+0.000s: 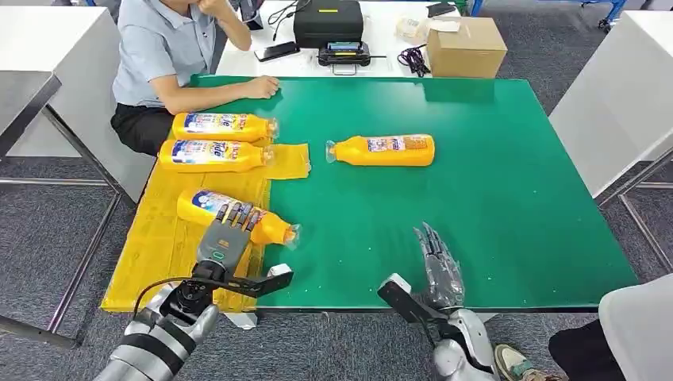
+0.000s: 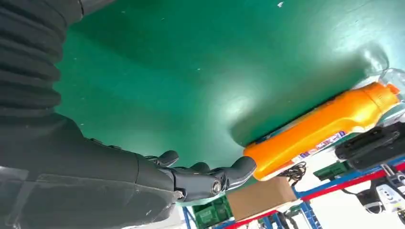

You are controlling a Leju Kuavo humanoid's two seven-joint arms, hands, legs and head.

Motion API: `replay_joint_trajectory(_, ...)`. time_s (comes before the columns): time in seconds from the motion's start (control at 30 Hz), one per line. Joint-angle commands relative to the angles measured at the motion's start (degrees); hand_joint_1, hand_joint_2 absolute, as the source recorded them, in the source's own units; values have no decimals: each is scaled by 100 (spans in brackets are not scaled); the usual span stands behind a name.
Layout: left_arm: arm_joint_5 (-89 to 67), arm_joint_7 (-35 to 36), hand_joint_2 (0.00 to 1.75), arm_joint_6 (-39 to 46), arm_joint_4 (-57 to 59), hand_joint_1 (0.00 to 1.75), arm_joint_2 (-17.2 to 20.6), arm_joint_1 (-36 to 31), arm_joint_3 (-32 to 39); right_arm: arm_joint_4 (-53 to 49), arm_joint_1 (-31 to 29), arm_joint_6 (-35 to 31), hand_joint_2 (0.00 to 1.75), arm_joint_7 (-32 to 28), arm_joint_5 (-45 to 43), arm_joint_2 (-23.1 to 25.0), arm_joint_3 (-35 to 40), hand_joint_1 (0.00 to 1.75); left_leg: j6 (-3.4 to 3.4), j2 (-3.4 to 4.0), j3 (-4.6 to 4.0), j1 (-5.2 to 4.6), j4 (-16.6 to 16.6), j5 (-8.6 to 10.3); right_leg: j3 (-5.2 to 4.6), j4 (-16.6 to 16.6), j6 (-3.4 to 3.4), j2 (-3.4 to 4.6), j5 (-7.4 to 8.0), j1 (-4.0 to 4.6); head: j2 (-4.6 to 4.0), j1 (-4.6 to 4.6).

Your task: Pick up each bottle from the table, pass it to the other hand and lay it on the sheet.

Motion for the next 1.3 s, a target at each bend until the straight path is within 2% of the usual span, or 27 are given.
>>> replay_joint_trajectory(0.03, 21, 27, 175, -84, -194, 0, 211, -6, -256, -56, 15, 21, 175, 24, -4, 34, -171, 0, -11, 11, 6, 7, 1, -7, 5, 0, -13, 7, -3, 8, 0, 0)
replay_joint_trajectory(0.63, 40, 46, 175, -108, -183, 0, 204, -6, -234, -64, 18, 4, 175, 34, 10, 40, -180, 0, -15, 18, 0, 11, 4, -11, -4, 1, -18, 11, -6, 12, 0, 0)
replay_joint_trajectory(1.03, 142, 196, 175, -452, -819, 0, 321, 226, -123, -340, 256, 28, 175, 84, 68, 45, -367, 0, -13, 16, -7, 8, 2, -10, -9, 0, -15, 10, -6, 9, 0, 0)
replay_joint_trajectory(1.17, 103, 78, 175, 532, -1619, 0, 412, 777, -27, -485, 350, 23, 175, 72, 69, 35, -316, 0, -14, 31, -4, 9, 3, -17, -11, 1, -17, 24, -8, 10, 0, 0)
replay_joint_trajectory(1.2, 322, -143, 175, 1130, -1831, 0, 365, 977, 97, -548, 349, 30, 175, -52, -102, 41, -297, 0, -16, 36, 0, 11, 6, -22, -7, 3, -20, 28, -11, 13, 0, 0)
replay_joint_trajectory(1.3, 852, -658, 175, 2129, -2309, 0, 105, 1596, 499, -841, 404, -44, 175, -228, -483, 48, -288, 0, -9, 35, -14, 3, -1, -14, -22, -1, -11, 29, -4, 3, 0, 0)
